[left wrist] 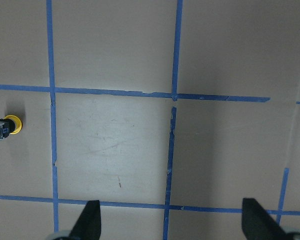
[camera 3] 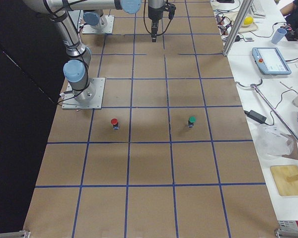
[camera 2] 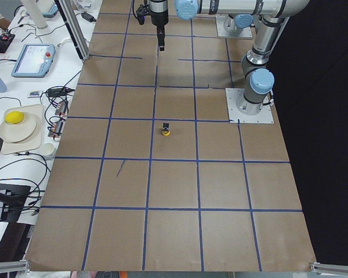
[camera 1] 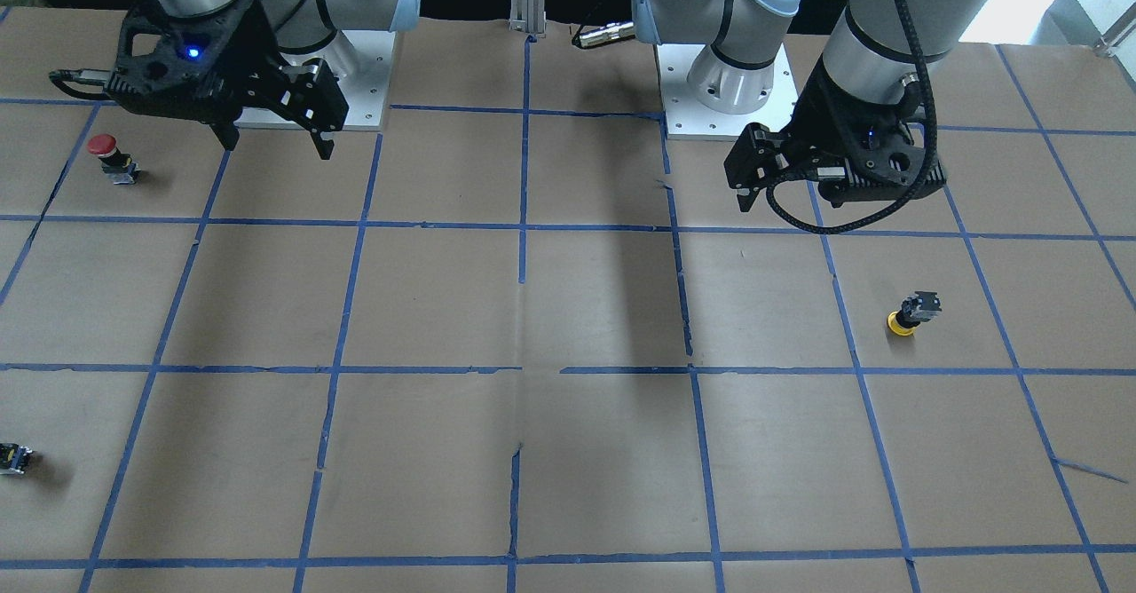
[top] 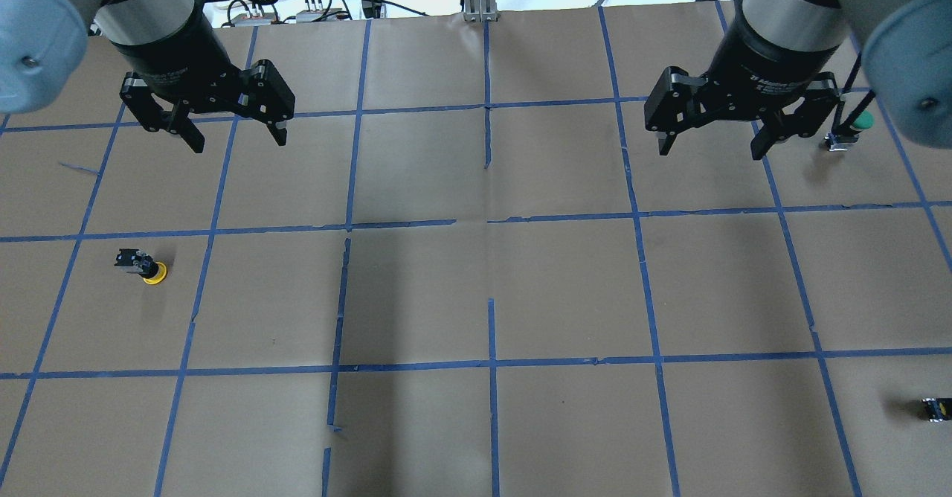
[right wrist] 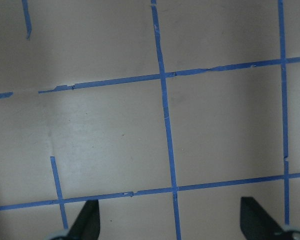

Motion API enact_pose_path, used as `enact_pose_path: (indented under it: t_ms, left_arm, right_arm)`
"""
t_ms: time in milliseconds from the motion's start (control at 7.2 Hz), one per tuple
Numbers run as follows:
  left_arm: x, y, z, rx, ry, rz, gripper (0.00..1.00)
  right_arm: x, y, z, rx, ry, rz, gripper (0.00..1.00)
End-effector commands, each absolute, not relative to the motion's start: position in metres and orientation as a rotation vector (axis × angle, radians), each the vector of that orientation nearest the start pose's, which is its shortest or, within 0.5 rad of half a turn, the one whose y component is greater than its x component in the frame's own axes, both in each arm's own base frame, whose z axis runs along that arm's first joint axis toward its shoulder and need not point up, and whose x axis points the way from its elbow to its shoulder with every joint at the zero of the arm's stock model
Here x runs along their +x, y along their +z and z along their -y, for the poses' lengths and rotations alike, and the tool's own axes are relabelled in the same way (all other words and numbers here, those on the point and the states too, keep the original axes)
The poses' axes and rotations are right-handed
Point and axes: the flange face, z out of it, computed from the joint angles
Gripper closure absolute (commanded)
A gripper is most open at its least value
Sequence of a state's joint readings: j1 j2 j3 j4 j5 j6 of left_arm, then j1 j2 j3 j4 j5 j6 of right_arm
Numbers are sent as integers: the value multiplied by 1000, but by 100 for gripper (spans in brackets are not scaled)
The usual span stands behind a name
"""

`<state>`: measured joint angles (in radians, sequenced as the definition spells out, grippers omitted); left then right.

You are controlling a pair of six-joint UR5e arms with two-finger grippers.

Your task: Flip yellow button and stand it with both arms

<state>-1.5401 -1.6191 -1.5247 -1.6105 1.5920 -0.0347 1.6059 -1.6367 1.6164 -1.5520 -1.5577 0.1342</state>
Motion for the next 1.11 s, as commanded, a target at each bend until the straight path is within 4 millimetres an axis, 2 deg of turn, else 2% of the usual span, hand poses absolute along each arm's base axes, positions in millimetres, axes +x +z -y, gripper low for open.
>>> enact_pose_path:
  t_ms: [0, 139, 417, 694, 833, 972]
  left_arm:
    - [-116, 481, 512, -102, 69, -3118, 1]
    - [-116, 482, 512, -102, 67, -3118, 1]
    - [-116, 482, 512, -102, 67, -3118, 1]
    - [-110, 483, 513, -112, 62, -3116, 1]
    - [-105, 482, 514, -126, 65, -3113, 1]
    - [-82, 477, 517, -173, 85, -3109, 1]
  right_arm:
    - [155, 492, 459, 131, -10, -3213, 0]
    - [155, 490, 460, 138, -7, -3211, 0]
    - [139, 486, 464, 177, 10, -3211, 0]
    - [126, 491, 471, 240, -57, -3197, 0]
    - [128, 493, 468, 240, -55, -3199, 0]
    - [129, 497, 463, 233, -67, -3197, 0]
